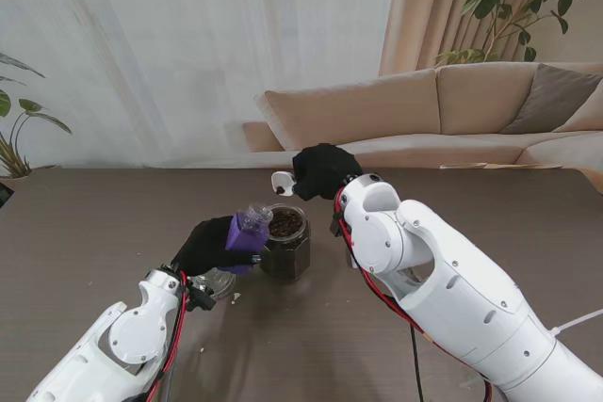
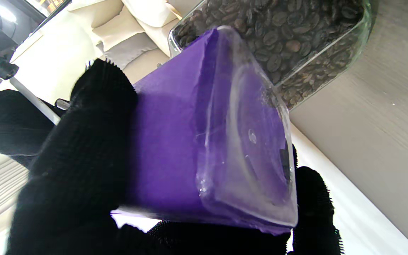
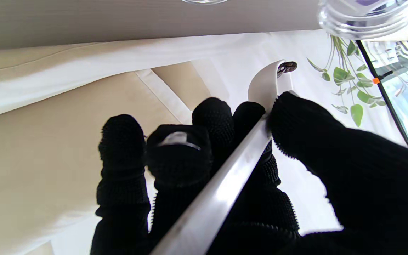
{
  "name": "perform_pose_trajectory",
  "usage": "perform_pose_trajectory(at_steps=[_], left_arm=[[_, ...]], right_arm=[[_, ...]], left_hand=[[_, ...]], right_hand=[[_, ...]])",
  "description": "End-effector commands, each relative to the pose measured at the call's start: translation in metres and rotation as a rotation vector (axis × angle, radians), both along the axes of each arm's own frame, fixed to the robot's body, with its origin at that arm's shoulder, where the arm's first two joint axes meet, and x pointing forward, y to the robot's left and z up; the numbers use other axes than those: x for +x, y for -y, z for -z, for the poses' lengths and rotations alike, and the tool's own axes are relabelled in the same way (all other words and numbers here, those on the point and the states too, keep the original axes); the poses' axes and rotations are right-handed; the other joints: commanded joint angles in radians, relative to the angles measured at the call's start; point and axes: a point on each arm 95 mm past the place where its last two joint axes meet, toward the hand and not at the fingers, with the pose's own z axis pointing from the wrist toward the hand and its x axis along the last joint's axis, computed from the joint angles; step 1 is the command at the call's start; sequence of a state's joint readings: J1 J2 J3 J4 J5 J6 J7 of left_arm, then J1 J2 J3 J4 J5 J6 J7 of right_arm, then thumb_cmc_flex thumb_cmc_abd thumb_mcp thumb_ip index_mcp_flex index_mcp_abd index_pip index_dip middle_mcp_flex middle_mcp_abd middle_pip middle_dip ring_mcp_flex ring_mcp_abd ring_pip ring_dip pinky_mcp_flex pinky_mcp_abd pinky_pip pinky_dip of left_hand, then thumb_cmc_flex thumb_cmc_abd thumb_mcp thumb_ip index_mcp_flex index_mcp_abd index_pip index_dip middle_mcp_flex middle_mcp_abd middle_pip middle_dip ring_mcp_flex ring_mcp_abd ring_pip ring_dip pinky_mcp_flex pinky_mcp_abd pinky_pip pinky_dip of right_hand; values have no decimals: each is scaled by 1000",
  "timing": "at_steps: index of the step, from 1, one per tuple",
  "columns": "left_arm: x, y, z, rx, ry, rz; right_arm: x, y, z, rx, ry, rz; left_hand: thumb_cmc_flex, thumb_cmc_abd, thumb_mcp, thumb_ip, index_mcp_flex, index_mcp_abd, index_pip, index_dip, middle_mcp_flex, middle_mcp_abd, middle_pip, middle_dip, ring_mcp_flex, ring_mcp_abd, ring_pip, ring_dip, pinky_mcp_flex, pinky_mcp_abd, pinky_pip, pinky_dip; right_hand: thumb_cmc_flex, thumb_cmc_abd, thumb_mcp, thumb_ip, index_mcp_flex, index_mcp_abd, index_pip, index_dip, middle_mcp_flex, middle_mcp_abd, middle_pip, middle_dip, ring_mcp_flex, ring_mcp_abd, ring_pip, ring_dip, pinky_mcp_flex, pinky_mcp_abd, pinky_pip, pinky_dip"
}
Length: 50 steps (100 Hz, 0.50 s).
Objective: Portion coffee beans from the glass jar into the coffee jar
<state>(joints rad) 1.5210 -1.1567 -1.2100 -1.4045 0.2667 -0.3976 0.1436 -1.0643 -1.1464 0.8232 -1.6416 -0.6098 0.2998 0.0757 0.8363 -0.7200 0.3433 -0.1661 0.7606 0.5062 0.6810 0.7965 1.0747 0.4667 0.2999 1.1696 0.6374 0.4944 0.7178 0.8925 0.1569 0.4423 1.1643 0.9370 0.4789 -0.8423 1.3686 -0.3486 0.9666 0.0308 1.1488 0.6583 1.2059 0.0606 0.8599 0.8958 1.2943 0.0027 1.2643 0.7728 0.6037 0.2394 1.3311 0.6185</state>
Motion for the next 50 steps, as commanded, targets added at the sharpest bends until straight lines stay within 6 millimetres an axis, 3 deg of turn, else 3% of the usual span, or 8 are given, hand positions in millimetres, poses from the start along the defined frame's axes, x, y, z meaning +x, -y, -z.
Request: perform_pose_trajectory(at_steps=[1, 50], left_arm=[[3, 6, -3, -9, -2, 19], [6, 9, -12, -18, 24, 35]], right_arm=[[-9, -7, 0, 11, -6, -37], [-27, -14, 4, 24, 3, -121]], left_hand=[[180, 239, 419, 44, 140, -78, 188, 60, 6, -51, 0, 6, -14, 37, 65, 25, -37, -139, -13, -8], [178, 239, 419, 44, 140, -78, 187, 60, 6, -52, 0, 6, -12, 36, 66, 25, -35, -137, -13, -8]], right_hand=[[4, -10, 63, -9, 2, -5, 18, 8, 40, 30, 9, 15, 27, -81, 11, 10, 342, 8, -12, 2], [3, -9, 63, -9, 4, -8, 16, 11, 42, 29, 7, 17, 26, -83, 11, 10, 342, 8, -12, 2]])
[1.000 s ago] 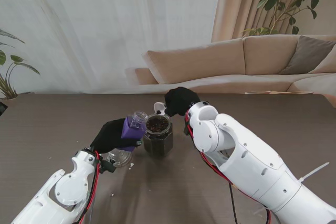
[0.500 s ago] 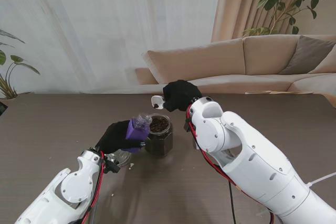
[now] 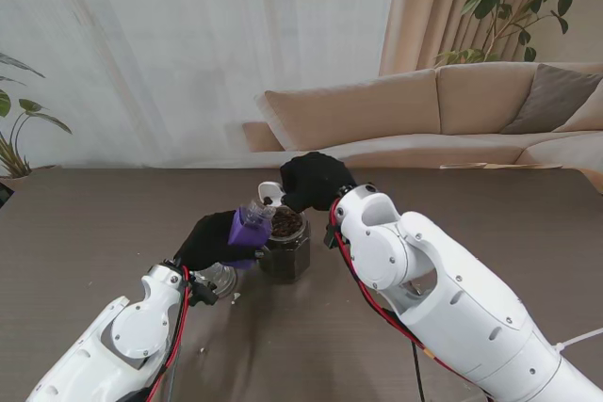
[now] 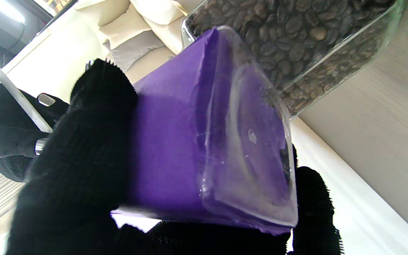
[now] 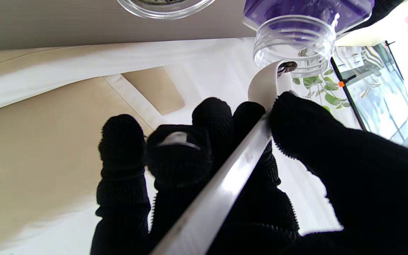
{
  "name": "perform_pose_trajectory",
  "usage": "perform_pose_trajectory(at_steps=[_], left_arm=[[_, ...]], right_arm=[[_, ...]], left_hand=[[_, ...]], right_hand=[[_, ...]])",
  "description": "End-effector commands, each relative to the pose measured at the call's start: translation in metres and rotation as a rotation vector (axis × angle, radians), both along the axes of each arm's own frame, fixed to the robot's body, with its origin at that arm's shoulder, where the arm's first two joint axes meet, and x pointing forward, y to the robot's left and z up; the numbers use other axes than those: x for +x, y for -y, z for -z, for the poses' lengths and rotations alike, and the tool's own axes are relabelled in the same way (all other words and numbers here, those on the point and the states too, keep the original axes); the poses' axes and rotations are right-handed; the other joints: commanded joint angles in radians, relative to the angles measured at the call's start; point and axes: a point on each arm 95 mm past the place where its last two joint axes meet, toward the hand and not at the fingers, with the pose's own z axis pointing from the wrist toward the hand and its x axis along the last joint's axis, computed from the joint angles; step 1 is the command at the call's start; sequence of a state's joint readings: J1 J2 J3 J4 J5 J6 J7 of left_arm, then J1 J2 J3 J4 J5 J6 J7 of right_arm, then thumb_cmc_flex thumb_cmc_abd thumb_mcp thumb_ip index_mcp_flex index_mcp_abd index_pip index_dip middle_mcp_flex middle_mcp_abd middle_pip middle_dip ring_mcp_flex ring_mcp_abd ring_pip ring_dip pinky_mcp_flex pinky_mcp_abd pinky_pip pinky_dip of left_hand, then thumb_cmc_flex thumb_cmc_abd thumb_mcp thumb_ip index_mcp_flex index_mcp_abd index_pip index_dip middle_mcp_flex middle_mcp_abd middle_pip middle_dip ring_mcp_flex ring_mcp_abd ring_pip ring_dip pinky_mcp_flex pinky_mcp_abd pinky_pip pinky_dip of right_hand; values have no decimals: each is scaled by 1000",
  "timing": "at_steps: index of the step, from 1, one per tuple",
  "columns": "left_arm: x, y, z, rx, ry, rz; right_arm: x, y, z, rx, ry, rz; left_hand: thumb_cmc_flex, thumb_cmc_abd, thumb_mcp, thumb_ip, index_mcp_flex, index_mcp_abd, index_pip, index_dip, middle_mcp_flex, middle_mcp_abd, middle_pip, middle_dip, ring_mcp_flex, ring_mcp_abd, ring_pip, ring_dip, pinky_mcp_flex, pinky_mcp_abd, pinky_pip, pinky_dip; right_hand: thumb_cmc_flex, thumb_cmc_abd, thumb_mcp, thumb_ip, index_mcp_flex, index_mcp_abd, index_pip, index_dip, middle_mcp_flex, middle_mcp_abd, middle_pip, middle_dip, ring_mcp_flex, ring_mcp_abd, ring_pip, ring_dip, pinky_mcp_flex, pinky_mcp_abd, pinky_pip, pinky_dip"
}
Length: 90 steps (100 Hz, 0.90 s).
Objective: Portion coffee beans from the glass jar into the coffee jar
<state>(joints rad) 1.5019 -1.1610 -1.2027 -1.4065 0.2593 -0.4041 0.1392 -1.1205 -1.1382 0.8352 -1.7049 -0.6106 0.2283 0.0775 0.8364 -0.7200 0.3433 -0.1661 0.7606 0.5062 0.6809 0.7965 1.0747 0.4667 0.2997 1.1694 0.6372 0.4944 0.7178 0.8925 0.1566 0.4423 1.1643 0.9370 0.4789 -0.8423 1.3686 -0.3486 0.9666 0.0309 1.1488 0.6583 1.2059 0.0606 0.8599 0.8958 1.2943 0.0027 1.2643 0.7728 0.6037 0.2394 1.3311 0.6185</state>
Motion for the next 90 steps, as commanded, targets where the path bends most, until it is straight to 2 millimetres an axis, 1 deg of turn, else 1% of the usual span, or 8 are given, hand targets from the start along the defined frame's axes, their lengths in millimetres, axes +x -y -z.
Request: perform_pose_trajectory(at_steps=[1, 15, 43, 90], left_arm=[[1, 4, -4, -5, 6, 22], [2, 3, -4, -8, 13, 25], [4, 2, -3, -17, 22, 31], [8, 3, -5, -29, 37, 36]], right_arm=[[-6, -4, 4, -8, -12, -33], [-8, -5, 5, -8, -2, -59], [-7, -5, 4, -50, 101, -108], [-16, -8, 2, -59, 172, -137]], left_hand=[[179, 240, 420, 44, 140, -78, 187, 60, 7, -52, 0, 6, -12, 36, 66, 25, -35, -137, -13, -8], [178, 239, 420, 44, 140, -81, 188, 61, 6, -52, 0, 7, -13, 36, 66, 25, -35, -137, -13, -7], [178, 239, 421, 44, 140, -81, 189, 60, 8, -55, 1, 8, -12, 36, 66, 25, -33, -138, -12, -7], [178, 238, 423, 44, 141, -79, 189, 60, 7, -52, 0, 6, -12, 37, 65, 24, -33, -137, -13, -7]], right_hand=[[3, -9, 62, -9, 4, -8, 16, 11, 42, 28, 7, 17, 26, -83, 11, 10, 342, 8, -12, 2], [4, -10, 62, -9, 4, -8, 16, 11, 41, 26, 7, 17, 27, -82, 11, 10, 340, 6, -13, 2], [-1, -9, 67, -10, 4, -17, 17, 15, 41, 20, 7, 19, 26, -88, 7, 9, 340, -2, -14, 2], [-3, -10, 71, -12, 4, -19, 16, 16, 40, 19, 8, 19, 27, -91, 5, 9, 340, -3, -15, 1]])
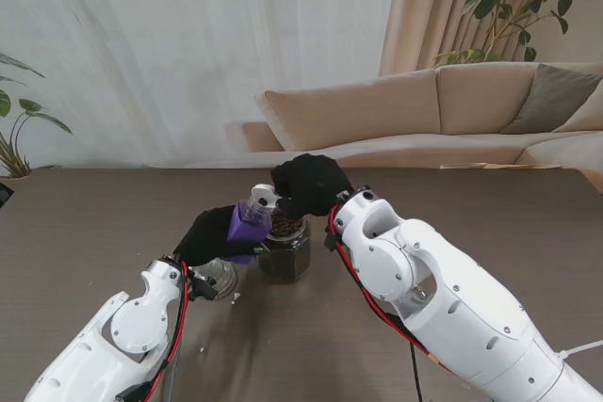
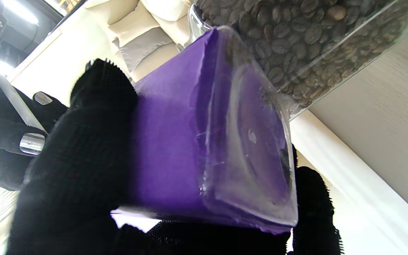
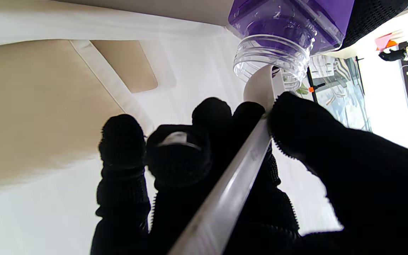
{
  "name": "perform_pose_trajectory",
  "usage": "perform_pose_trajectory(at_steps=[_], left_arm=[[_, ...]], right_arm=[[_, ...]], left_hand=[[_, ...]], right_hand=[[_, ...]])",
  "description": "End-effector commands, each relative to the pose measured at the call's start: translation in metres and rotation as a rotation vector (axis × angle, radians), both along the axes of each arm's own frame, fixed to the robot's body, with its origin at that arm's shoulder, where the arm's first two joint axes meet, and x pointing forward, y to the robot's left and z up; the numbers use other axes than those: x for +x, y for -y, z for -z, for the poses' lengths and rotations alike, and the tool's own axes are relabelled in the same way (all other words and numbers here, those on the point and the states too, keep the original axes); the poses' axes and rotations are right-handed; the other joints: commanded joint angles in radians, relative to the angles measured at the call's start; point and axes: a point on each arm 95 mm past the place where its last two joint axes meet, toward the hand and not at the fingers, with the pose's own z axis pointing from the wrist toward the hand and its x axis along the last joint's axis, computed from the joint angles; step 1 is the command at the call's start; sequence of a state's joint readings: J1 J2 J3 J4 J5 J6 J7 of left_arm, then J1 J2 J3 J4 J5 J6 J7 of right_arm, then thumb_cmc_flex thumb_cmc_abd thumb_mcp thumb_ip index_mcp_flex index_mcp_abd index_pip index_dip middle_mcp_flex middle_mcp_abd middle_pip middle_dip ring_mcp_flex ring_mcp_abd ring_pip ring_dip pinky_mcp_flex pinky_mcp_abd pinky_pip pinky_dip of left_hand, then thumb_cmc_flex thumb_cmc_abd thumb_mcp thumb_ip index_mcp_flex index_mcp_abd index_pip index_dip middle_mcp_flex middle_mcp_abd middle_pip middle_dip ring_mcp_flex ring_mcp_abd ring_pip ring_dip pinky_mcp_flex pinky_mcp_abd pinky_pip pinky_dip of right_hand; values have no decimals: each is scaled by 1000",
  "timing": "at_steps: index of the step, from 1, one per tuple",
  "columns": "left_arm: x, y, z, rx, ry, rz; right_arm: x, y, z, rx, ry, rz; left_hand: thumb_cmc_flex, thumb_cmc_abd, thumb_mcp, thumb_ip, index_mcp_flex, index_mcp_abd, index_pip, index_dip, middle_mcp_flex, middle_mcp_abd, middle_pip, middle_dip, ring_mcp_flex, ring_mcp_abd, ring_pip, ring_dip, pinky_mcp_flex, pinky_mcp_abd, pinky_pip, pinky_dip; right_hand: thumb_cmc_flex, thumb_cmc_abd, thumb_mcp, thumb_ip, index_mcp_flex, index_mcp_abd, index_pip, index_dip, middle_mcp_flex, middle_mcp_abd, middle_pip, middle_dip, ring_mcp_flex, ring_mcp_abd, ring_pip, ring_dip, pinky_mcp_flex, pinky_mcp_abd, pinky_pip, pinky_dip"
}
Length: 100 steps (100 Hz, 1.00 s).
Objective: Portion coffee beans from the glass jar into the coffee jar
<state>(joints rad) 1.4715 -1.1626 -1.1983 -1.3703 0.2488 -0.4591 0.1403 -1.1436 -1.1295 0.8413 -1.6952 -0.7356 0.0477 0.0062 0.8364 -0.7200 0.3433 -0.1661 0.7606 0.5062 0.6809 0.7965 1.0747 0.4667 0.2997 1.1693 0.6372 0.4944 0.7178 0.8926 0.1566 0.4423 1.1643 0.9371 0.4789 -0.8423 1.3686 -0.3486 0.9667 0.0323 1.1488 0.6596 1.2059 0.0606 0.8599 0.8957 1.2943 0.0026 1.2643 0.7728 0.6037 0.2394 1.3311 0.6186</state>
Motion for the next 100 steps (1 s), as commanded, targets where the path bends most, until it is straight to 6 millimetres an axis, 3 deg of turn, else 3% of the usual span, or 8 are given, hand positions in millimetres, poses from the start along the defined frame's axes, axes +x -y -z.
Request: perform_pose_trajectory(at_steps=[1, 50, 100], left_arm=[[1, 5, -2, -10, 3, 17], [4, 6, -8, -28, 36, 26], [5, 9, -9, -32, 36, 27]], right_arm=[[-6, -4, 2, -11, 8, -22], [-14, -8, -4, -52, 151, -49], [-13, -5, -5, -42, 167, -31]], left_hand=[[178, 238, 423, 44, 141, -79, 188, 59, 7, -52, 0, 6, -12, 37, 65, 24, -33, -137, -13, -7], [178, 237, 424, 44, 141, -80, 188, 60, 8, -53, 0, 7, -10, 35, 65, 24, -32, -138, -12, -7], [176, 237, 425, 43, 142, -82, 189, 61, 9, -55, 1, 7, -9, 35, 66, 24, -32, -138, -12, -7]], right_hand=[[-2, -10, 71, -12, 4, -20, 16, 15, 40, 19, 8, 19, 27, -91, 5, 9, 340, -3, -15, 1], [-7, -9, 72, -14, 1, -21, 17, 16, 40, 15, 9, 18, 27, -96, 7, 11, 345, -5, -16, 0], [-9, -8, 74, -14, -2, -24, 21, 15, 39, 16, 12, 16, 28, -99, 5, 10, 347, -7, -16, -1]])
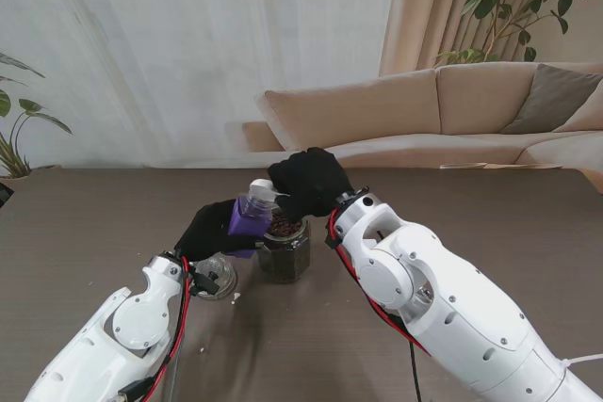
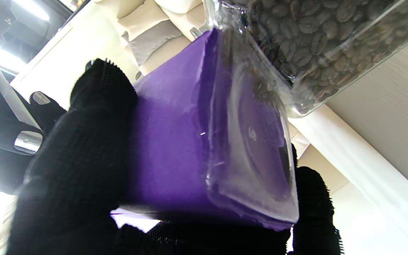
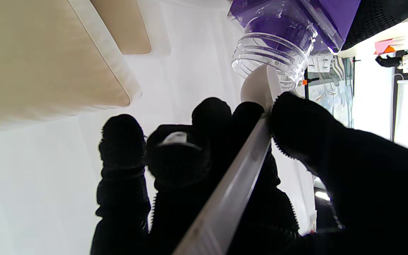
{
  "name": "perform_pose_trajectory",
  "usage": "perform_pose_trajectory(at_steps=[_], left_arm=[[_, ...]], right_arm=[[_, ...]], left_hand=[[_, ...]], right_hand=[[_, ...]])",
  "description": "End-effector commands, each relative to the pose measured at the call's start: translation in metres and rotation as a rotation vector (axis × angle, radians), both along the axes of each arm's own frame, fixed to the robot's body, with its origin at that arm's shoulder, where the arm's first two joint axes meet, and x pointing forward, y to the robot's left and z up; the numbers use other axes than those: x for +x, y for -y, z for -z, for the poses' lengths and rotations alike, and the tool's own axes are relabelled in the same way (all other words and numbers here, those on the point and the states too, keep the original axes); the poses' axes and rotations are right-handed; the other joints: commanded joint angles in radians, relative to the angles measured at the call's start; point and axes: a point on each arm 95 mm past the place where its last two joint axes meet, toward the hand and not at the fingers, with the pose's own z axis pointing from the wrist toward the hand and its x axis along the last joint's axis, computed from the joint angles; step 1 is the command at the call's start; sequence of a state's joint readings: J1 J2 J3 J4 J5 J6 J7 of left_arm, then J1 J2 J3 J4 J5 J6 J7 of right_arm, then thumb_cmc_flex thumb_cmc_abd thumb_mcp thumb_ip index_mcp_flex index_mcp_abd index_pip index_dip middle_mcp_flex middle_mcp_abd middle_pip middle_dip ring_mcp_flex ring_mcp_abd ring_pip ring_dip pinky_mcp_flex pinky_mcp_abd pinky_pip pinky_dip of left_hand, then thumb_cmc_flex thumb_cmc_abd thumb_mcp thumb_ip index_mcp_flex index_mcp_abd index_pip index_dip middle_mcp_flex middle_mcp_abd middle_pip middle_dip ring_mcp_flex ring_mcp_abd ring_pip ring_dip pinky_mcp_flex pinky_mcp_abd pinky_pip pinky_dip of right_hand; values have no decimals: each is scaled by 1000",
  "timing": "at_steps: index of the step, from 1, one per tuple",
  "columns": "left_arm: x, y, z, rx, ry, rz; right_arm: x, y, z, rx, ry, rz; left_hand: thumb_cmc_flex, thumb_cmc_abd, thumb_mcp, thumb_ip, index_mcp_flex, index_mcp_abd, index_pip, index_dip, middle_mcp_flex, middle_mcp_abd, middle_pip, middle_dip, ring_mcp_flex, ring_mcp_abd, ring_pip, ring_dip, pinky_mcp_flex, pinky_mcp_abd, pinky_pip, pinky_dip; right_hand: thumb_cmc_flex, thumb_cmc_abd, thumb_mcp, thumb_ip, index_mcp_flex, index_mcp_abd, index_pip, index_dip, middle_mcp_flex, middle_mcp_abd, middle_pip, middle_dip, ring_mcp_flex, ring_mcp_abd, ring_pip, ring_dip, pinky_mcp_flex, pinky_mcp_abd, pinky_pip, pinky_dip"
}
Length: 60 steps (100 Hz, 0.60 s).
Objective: Portion coffee beans from the glass jar into the coffee jar
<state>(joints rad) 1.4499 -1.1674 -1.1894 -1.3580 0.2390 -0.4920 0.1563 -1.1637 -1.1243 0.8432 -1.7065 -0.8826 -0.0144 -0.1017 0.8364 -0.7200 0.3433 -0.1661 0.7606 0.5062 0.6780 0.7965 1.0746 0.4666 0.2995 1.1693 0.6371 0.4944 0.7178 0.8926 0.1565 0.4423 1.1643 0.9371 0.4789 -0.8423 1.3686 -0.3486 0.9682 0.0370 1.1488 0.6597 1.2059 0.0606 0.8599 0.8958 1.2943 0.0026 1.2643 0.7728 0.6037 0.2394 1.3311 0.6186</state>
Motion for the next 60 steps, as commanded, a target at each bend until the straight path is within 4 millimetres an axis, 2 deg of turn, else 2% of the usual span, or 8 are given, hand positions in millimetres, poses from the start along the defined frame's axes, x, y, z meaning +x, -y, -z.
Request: perform_pose_trajectory(at_steps=[1, 40, 60], left_arm=[[0, 6, -3, -4, 0, 18], [-8, -3, 4, 14, -13, -8], [-14, -6, 3, 26, -11, -17]], right_arm=[[-3, -3, 1, -5, -10, -4], [10, 6, -2, 57, -79, 84], [23, 10, 1, 23, -90, 139]], left_hand=[[176, 237, 425, 43, 142, -82, 192, 61, 9, -55, 1, 8, -9, 35, 65, 24, -32, -138, -12, -7], [177, 236, 426, 43, 142, -78, 191, 60, 8, -52, 1, 7, -11, 36, 65, 25, -33, -137, -13, -8], [177, 237, 426, 43, 142, -78, 191, 60, 8, -52, 0, 7, -11, 37, 65, 25, -33, -137, -12, -8]], right_hand=[[-9, -8, 74, -14, -3, -29, 21, 15, 39, 16, 12, 16, 28, -98, 5, 10, 347, -7, -16, -1], [-5, -12, 76, -14, -5, -22, 24, 13, 36, 20, 14, 16, 27, -93, 5, 10, 345, 1, -17, -1], [-5, -10, 74, -14, -5, -21, 24, 12, 36, 20, 14, 15, 27, -92, 6, 10, 345, 1, -17, -1]])
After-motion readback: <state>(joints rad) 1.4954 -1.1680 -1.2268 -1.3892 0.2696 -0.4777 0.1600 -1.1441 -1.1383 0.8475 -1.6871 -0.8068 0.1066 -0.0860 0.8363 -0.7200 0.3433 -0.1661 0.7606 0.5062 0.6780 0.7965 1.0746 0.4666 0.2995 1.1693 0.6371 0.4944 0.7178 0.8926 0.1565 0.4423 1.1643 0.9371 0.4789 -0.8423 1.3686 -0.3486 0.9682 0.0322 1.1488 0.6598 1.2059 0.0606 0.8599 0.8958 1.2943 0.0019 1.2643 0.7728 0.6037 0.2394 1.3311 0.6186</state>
